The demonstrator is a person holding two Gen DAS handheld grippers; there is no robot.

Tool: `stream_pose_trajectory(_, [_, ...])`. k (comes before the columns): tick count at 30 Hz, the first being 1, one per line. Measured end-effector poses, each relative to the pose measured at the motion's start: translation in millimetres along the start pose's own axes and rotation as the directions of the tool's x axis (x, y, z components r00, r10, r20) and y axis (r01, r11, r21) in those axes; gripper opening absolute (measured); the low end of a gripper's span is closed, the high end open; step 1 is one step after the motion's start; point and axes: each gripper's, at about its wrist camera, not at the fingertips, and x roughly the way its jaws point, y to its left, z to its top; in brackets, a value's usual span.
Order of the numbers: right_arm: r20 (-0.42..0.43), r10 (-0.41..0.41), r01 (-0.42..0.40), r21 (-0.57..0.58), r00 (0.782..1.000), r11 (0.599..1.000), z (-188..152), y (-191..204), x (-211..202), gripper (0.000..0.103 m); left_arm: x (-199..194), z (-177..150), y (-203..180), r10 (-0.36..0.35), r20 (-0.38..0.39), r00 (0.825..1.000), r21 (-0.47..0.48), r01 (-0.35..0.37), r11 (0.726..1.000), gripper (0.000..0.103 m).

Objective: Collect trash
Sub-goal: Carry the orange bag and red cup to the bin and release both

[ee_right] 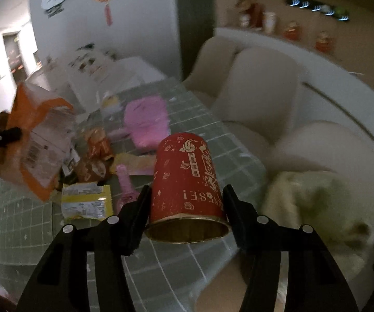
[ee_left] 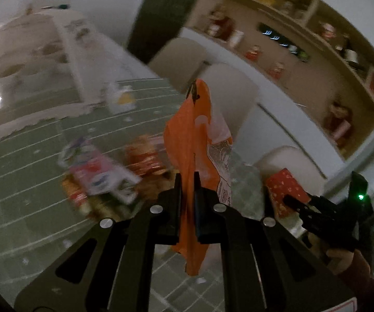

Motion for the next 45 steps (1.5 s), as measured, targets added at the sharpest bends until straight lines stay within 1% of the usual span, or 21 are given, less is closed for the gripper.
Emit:
stream_pose_trajectory(3, [0.023, -0.083, 0.081, 0.060, 0.996, 0.995, -8, -19, -40, 0.053, 16, 10, -31, -0.096, 0.001, 0.995, 0.057, 0.096, 0.994, 0.007])
stream_pose_trajectory(6, [0.038, -0.161, 0.156, 0.110, 0.986, 0.982, -17, -49, -74, 0.053, 30, 17, -65, -0.182, -0.010, 0.983, 0.075, 0.183, 0.980, 0.007])
stream_pose_trajectory(10, [0.070, -0.290, 0.275, 0.170, 0.954, 0.946, -36, -98, -117, 0.053, 51, 15, -135, -0.261, -0.016, 0.965, 0.173, 0.259, 0.950, 0.007])
stream_pose_trajectory(11, [0.064, -0.324, 0.305, 0.206, 0.944, 0.930, -43, -118, -128, 0.053, 59, 14, -152, -0.282, -0.034, 0.959, 0.177, 0.283, 0.943, 0.007])
stream_pose_trajectory(13, [0.056, -0.350, 0.326, 0.249, 0.935, 0.912, -53, -142, -139, 0.053, 76, 10, -186, -0.330, -0.077, 0.941, 0.186, 0.339, 0.922, 0.007])
stream_pose_trajectory(16, [0.048, -0.397, 0.367, 0.296, 0.917, 0.882, -70, -176, -156, 0.053, 107, 0, -239, -0.350, -0.121, 0.929, 0.237, 0.369, 0.899, 0.007])
stream_pose_trajectory(19, [0.050, -0.411, 0.374, 0.326, 0.910, 0.868, -84, -204, -165, 0.053, 147, -13, -283, -0.354, -0.205, 0.913, 0.246, 0.398, 0.884, 0.007])
stream_pose_trajectory(20, [0.050, -0.421, 0.384, 0.327, 0.906, 0.864, -86, -208, -165, 0.053, 161, -18, -296, -0.340, -0.217, 0.915, 0.262, 0.390, 0.883, 0.007])
stream_pose_trajectory(22, [0.054, -0.435, 0.393, 0.338, 0.899, 0.855, -92, -223, -166, 0.053, 188, -28, -320, -0.288, -0.225, 0.931, 0.325, 0.351, 0.878, 0.007])
stream_pose_trajectory(24, [0.057, -0.424, 0.380, 0.351, 0.904, 0.856, -96, -238, -161, 0.053, 212, -40, -338, -0.226, -0.228, 0.947, 0.397, 0.302, 0.867, 0.007])
stream_pose_trajectory(25, [0.053, -0.424, 0.381, 0.350, 0.904, 0.856, -97, -242, -156, 0.053, 228, -48, -346, -0.177, -0.231, 0.957, 0.438, 0.264, 0.859, 0.007])
stream_pose_trajectory(26, [0.047, -0.419, 0.378, 0.347, 0.907, 0.858, -99, -250, -150, 0.053, 242, -55, -351, -0.137, -0.246, 0.960, 0.459, 0.240, 0.856, 0.007])
stream_pose_trajectory(27, [0.045, -0.409, 0.370, 0.345, 0.911, 0.863, -100, -255, -145, 0.053, 255, -61, -354, -0.101, -0.272, 0.957, 0.466, 0.223, 0.857, 0.007])
stream_pose_trajectory(29, [0.040, -0.391, 0.356, 0.337, 0.920, 0.872, -98, -262, -133, 0.053, 270, -69, -352, -0.064, -0.322, 0.945, 0.463, 0.216, 0.860, 0.007])
stream_pose_trajectory(32, [0.043, -0.347, 0.316, 0.325, 0.937, 0.891, -87, -271, -115, 0.053, 273, -73, -345, -0.073, -0.378, 0.923, 0.429, 0.245, 0.869, 0.018])
stream_pose_trajectory(34, [0.045, -0.306, 0.277, 0.321, 0.951, 0.906, -76, -271, -100, 0.053, 266, -64, -338, -0.113, -0.390, 0.914, 0.386, 0.273, 0.881, 0.035])
stream_pose_trajectory(35, [0.046, -0.278, 0.250, 0.319, 0.959, 0.914, -69, -271, -91, 0.053, 261, -59, -334, -0.127, -0.384, 0.915, 0.369, 0.278, 0.887, 0.037])
stream_pose_trajectory(37, [0.046, -0.223, 0.198, 0.311, 0.974, 0.929, -57, -266, -72, 0.053, 250, -47, -325, -0.134, -0.353, 0.926, 0.338, 0.260, 0.905, 0.042])
stream_pose_trajectory(39, [0.046, -0.165, 0.145, 0.289, 0.985, 0.946, -45, -256, -53, 0.053, 238, -34, -312, -0.127, -0.319, 0.939, 0.301, 0.227, 0.926, 0.043])
stream_pose_trajectory(42, [0.047, -0.095, 0.081, 0.241, 0.994, 0.967, -24, -235, -24, 0.053, 216, -22, -299, -0.104, -0.270, 0.957, 0.268, 0.178, 0.947, 0.044])
stream_pose_trajectory(45, [0.033, -0.024, 0.016, 0.221, 0.999, 0.975, -4, -219, 5, 0.053, 202, -20, -283, -0.082, -0.242, 0.967, 0.246, 0.143, 0.959, 0.044])
